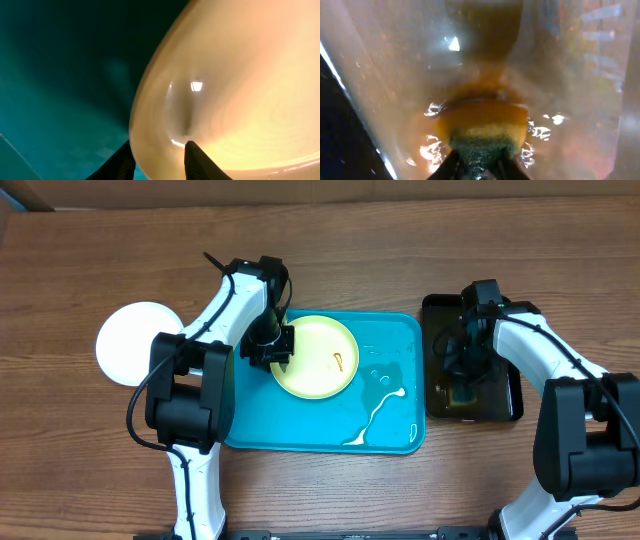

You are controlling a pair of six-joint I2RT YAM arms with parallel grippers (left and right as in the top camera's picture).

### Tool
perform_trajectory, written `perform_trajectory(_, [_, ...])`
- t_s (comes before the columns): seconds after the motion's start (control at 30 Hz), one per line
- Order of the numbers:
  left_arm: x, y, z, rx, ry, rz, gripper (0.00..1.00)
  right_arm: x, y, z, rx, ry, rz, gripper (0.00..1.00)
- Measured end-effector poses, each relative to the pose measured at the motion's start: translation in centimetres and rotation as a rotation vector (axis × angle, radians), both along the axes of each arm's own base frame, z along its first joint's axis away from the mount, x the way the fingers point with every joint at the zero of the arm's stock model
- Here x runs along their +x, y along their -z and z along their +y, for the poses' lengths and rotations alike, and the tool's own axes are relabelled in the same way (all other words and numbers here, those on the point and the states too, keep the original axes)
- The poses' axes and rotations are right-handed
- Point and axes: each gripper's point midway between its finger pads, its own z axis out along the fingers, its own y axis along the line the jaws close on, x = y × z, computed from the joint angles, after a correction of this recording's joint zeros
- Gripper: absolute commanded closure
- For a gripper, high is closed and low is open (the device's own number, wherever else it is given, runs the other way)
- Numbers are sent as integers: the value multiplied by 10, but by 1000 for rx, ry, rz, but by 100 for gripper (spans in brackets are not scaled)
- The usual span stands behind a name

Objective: Clean dirty plates on tray and stack at the side
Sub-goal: 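Grasp the sponge and wet it in the black tray with the right gripper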

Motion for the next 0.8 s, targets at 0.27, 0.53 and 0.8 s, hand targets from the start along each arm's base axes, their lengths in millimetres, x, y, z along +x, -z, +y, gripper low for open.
perform_trajectory(0.27, [13,3,6,37,7,-56,60,-13,-3,-1,-5,-3,61,0])
perform_trajectory(0.53, [20,4,11,63,12,-89,60,-40,-4,8,45,-8,167,65])
perform_trajectory(0.8, [27,5,10,60,11,-118,60,-47,3,8,45,-5,183,37])
